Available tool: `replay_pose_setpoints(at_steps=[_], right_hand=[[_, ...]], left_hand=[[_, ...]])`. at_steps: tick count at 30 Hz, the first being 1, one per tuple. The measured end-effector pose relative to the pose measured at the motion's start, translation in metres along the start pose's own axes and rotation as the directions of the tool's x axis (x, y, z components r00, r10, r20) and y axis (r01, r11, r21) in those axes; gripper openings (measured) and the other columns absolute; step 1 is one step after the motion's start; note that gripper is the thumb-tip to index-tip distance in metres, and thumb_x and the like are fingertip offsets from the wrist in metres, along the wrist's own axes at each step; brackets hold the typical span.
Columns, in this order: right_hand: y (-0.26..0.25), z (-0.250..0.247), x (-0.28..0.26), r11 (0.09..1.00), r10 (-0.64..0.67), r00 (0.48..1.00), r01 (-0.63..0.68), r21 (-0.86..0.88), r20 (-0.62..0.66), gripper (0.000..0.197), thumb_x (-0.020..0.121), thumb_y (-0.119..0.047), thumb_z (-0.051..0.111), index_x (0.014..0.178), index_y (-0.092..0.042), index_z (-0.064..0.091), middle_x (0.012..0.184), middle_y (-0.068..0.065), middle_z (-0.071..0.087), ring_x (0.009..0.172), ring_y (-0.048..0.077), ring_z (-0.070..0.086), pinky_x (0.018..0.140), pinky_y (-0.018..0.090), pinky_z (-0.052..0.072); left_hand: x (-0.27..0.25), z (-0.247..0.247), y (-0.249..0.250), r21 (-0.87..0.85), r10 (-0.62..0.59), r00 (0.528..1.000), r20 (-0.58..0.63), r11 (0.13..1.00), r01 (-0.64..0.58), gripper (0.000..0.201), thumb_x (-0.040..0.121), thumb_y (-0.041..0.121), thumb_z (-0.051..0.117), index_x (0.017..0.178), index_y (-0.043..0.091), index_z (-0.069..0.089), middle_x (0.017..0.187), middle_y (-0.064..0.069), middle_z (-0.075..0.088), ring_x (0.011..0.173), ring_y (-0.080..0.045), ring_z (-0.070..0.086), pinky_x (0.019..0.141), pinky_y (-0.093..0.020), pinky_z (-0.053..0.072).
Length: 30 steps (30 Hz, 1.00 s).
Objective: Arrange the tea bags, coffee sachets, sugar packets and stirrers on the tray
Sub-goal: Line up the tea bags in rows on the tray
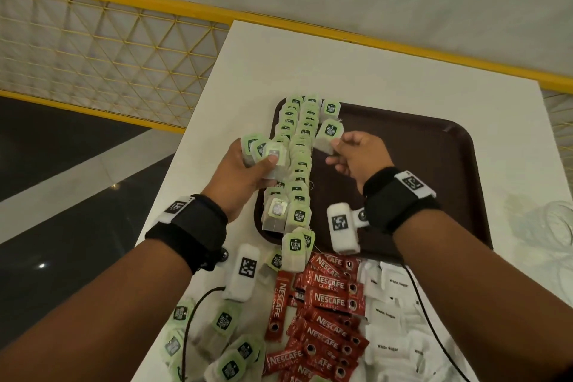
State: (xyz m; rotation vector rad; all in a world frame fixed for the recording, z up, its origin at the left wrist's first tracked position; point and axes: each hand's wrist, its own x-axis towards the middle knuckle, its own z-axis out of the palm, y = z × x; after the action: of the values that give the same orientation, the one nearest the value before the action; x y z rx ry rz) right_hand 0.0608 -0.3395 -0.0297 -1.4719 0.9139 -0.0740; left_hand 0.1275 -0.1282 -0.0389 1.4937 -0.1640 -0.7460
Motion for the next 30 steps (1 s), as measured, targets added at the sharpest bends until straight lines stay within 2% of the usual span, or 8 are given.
replay_pose_setpoints(at_steps=[4, 8, 12, 18, 22, 26, 28, 30], right_hand=[[-0.003, -0.004, 0.047, 0.989, -0.010, 0.996, -0.003, -0.148, -0.085, 0.024, 0.096, -0.013, 0.059, 0.119, -0.007, 0.056, 0.102, 0.009, 0.065, 0.060, 0.009, 0.059, 0.048, 0.017, 0.048], [-0.001, -0.004, 0.076, 0.943, -0.085, 0.989, 0.039, -0.330, -0.124, 0.006, 0.091, -0.019, 0.066, 0.094, -0.015, 0.064, 0.083, 0.004, 0.066, 0.055, 0.011, 0.057, 0.051, 0.024, 0.049], [-0.001, -0.002, 0.093, 0.878, -0.177, 0.976, 0.098, -0.468, -0.128, 0.020, 0.085, -0.024, 0.071, 0.069, -0.025, 0.059, 0.087, 0.002, 0.072, 0.072, 0.020, 0.065, 0.077, 0.037, 0.058], [0.001, -0.001, 0.100, 0.862, -0.191, 0.971, 0.096, -0.497, -0.145, 0.018, 0.083, -0.031, 0.071, 0.074, -0.024, 0.057, 0.081, 0.002, 0.070, 0.078, 0.025, 0.068, 0.080, 0.044, 0.057], [-0.006, -0.005, 0.081, 0.840, -0.263, 0.953, 0.152, -0.521, -0.147, 0.021, 0.088, -0.038, 0.065, 0.084, -0.017, 0.062, 0.083, 0.003, 0.069, 0.080, 0.022, 0.066, 0.078, 0.036, 0.055], [-0.020, 0.005, 0.029, 0.884, -0.215, 0.966, 0.254, -0.393, 0.142, 0.025, 0.094, -0.037, 0.061, 0.092, -0.012, 0.065, 0.085, 0.001, 0.069, 0.064, 0.007, 0.057, 0.057, 0.017, 0.047], [-0.020, 0.012, 0.009, 0.915, -0.126, 0.939, 0.234, -0.328, 0.320, 0.025, 0.093, -0.037, 0.061, 0.095, -0.012, 0.066, 0.083, -0.003, 0.069, 0.061, 0.004, 0.055, 0.055, 0.017, 0.045], [-0.016, 0.019, 0.003, 0.925, -0.124, 0.914, 0.247, -0.289, 0.386, 0.026, 0.091, -0.034, 0.065, 0.098, -0.008, 0.066, 0.083, -0.004, 0.069, 0.063, 0.003, 0.058, 0.057, 0.020, 0.048]], left_hand=[[0.005, -0.007, 0.002, 0.000, -0.008, 1.000, -0.012, 1.000, 0.008, 0.039, 0.094, 0.016, 0.064, 0.127, 0.004, 0.047, 0.119, -0.011, 0.069, 0.104, -0.026, 0.070, 0.083, -0.039, 0.059], [0.011, -0.010, 0.004, 0.002, -0.014, 1.000, -0.001, 1.000, 0.014, 0.038, 0.094, 0.016, 0.063, 0.127, 0.004, 0.048, 0.120, -0.010, 0.069, 0.106, -0.026, 0.069, 0.085, -0.040, 0.058], [0.014, -0.007, 0.006, 0.007, -0.009, 1.000, 0.014, 1.000, 0.009, 0.033, 0.095, 0.016, 0.062, 0.124, 0.007, 0.050, 0.118, -0.008, 0.069, 0.105, -0.025, 0.070, 0.082, -0.036, 0.058], [0.015, 0.002, 0.008, -0.030, -0.010, 0.999, 0.048, 0.999, 0.012, 0.025, 0.096, 0.015, 0.060, 0.119, 0.010, 0.054, 0.116, -0.005, 0.071, 0.103, -0.023, 0.071, 0.078, -0.031, 0.060], [0.019, 0.005, 0.011, -0.115, -0.046, 0.998, 0.054, 0.992, 0.052, 0.013, 0.099, 0.009, 0.053, 0.110, 0.013, 0.057, 0.114, -0.006, 0.071, 0.101, -0.023, 0.070, 0.078, -0.029, 0.060], [0.027, 0.008, 0.010, -0.148, -0.070, 0.997, 0.008, 0.986, 0.071, 0.021, 0.098, 0.002, 0.049, 0.119, 0.004, 0.050, 0.117, -0.013, 0.066, 0.100, -0.023, 0.068, 0.072, -0.026, 0.058], [0.031, 0.012, 0.012, -0.124, -0.041, 0.999, 0.002, 0.991, 0.041, 0.028, 0.099, 0.003, 0.051, 0.126, -0.001, 0.046, 0.121, -0.017, 0.065, 0.100, -0.024, 0.068, 0.071, -0.025, 0.058], [0.034, 0.016, 0.015, -0.097, 0.003, 1.000, 0.000, 0.995, -0.003, 0.031, 0.098, 0.004, 0.053, 0.127, -0.005, 0.046, 0.117, -0.019, 0.065, 0.096, -0.024, 0.068, 0.071, -0.025, 0.057]])
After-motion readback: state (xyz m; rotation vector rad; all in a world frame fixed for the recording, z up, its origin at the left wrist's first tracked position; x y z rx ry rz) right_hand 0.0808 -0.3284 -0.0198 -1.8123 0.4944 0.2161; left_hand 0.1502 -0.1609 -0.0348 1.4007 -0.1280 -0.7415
